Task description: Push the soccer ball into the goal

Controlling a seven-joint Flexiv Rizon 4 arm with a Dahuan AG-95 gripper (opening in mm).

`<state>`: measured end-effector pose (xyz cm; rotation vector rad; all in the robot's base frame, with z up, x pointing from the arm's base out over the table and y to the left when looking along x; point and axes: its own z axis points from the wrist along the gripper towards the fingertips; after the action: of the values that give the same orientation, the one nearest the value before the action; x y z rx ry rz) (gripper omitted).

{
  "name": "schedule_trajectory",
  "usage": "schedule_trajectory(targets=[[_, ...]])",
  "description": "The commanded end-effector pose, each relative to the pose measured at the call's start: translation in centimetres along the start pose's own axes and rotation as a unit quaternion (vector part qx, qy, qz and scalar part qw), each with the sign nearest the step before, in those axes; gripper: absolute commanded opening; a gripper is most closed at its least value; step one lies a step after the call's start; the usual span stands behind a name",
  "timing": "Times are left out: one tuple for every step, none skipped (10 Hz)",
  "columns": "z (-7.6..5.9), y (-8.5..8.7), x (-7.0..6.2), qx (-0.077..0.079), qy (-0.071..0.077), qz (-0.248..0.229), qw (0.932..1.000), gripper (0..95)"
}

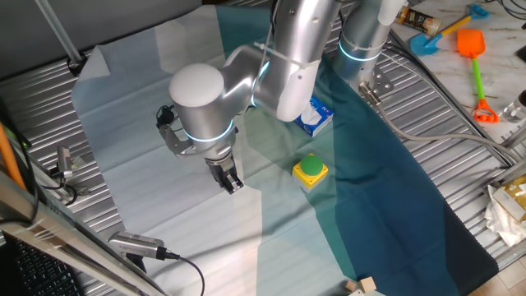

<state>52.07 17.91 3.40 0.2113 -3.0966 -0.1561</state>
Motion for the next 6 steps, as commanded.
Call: schedule_trajectory(targets=[[0.1, -0.1, 0.0, 0.002, 0.0, 0.0, 1.0, 0.0], [0.1, -0.2, 0.0, 0.003, 0.0, -0.001, 1.0, 0.0], [0.0, -0.6, 0.3, 0.002, 0.0, -0.002, 1.0, 0.0], [0.1, -0.9, 0.4, 0.0, -0.001, -0.005, 1.0, 0.0], [0.3, -1.1, 0.5, 0.0, -0.002, -0.006, 1.0, 0.0], [0.5, -1.4, 0.6, -0.001, -0.003, -0.006, 1.0, 0.0]])
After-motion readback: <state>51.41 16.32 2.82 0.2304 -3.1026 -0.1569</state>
